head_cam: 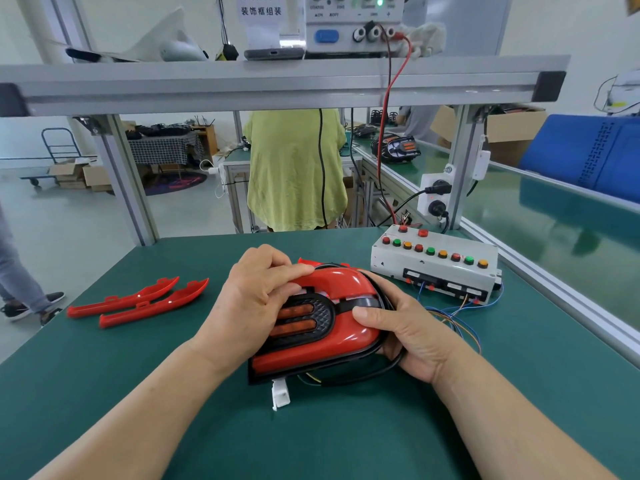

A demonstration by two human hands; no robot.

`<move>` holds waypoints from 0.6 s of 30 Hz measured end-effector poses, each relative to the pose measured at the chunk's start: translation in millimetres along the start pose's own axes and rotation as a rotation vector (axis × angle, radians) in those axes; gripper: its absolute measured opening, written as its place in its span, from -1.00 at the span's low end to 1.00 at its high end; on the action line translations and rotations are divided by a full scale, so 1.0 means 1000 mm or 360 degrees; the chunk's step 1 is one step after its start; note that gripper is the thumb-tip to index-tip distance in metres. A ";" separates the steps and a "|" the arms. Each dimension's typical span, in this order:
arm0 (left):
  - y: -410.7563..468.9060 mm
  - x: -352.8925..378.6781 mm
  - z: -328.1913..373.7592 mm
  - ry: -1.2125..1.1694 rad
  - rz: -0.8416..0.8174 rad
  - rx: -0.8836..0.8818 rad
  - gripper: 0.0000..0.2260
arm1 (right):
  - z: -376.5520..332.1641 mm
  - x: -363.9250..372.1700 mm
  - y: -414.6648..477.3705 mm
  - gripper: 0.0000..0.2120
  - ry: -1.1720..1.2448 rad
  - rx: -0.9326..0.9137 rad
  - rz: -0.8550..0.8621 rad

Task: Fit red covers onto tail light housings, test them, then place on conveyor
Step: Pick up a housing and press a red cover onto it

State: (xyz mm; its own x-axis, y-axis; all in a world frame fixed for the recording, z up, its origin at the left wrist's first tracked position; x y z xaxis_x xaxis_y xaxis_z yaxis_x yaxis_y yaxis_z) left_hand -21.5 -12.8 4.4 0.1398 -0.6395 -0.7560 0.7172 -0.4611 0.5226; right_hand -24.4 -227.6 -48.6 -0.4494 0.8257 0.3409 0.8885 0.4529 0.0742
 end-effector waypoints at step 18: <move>0.000 0.005 -0.006 -0.0166 -0.0184 -0.0076 -0.68 | -0.003 0.005 0.001 -0.52 0.0150 0.0055 0.0034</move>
State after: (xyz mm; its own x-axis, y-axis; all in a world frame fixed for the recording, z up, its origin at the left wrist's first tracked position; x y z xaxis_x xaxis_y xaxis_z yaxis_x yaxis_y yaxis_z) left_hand -16.7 -12.9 -1.5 -0.0153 -0.6455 -0.7636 0.7562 -0.5071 0.4135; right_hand -25.8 -223.8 -44.3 -0.4183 0.8006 0.4290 0.8932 0.4483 0.0343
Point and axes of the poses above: each hand's wrist, its own y-axis towards the middle knuckle, its own x-axis out of the palm, z = x × y, the point moved 2 cm from there along y, towards the middle knuckle, and after that the axes turned 12 degrees about -z, right-handed, at the moved point
